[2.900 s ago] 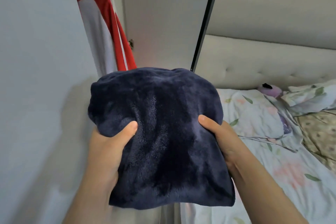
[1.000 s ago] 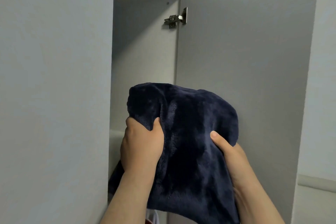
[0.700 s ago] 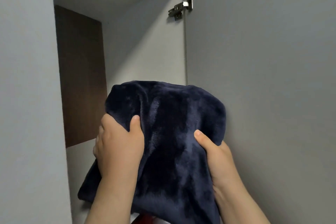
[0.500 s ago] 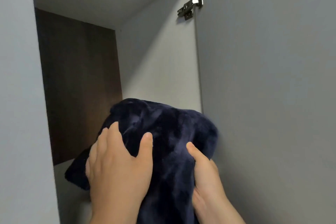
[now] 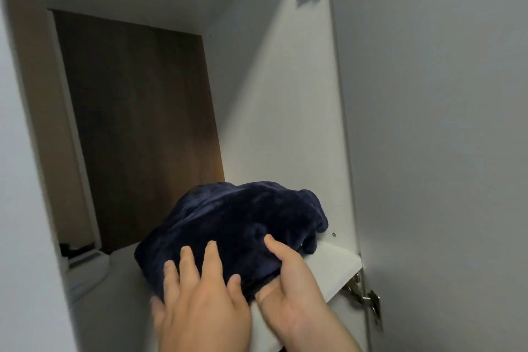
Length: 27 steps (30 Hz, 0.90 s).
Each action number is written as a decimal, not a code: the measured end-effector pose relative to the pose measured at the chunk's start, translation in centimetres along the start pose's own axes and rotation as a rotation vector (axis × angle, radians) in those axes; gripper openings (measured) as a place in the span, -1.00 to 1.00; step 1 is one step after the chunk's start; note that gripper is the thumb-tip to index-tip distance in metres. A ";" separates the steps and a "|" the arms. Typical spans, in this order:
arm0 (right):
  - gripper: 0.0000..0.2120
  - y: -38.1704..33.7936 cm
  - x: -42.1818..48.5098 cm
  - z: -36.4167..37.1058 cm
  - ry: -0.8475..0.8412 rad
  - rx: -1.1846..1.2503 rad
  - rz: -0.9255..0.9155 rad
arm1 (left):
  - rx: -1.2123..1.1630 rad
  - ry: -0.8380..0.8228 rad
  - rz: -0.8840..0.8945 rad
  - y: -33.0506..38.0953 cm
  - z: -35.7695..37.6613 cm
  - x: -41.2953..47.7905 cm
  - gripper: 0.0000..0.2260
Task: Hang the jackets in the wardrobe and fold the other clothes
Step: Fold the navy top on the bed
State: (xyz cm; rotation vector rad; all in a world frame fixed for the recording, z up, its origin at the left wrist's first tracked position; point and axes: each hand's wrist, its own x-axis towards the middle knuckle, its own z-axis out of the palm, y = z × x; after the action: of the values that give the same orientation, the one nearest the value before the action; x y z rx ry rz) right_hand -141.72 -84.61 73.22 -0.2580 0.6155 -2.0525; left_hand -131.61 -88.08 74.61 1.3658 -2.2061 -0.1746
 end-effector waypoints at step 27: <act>-0.48 -6.8 10.3 0.8 -0.216 -1.920 -0.299 | 0.137 0.002 0.025 0.2 -0.1 0.5 -0.56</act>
State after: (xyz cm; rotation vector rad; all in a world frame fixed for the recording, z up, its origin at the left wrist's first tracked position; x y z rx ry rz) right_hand -151.87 -90.67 76.85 -1.6363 2.2729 -0.9323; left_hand -131.87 -88.39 74.95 1.4092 -2.2680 -0.0127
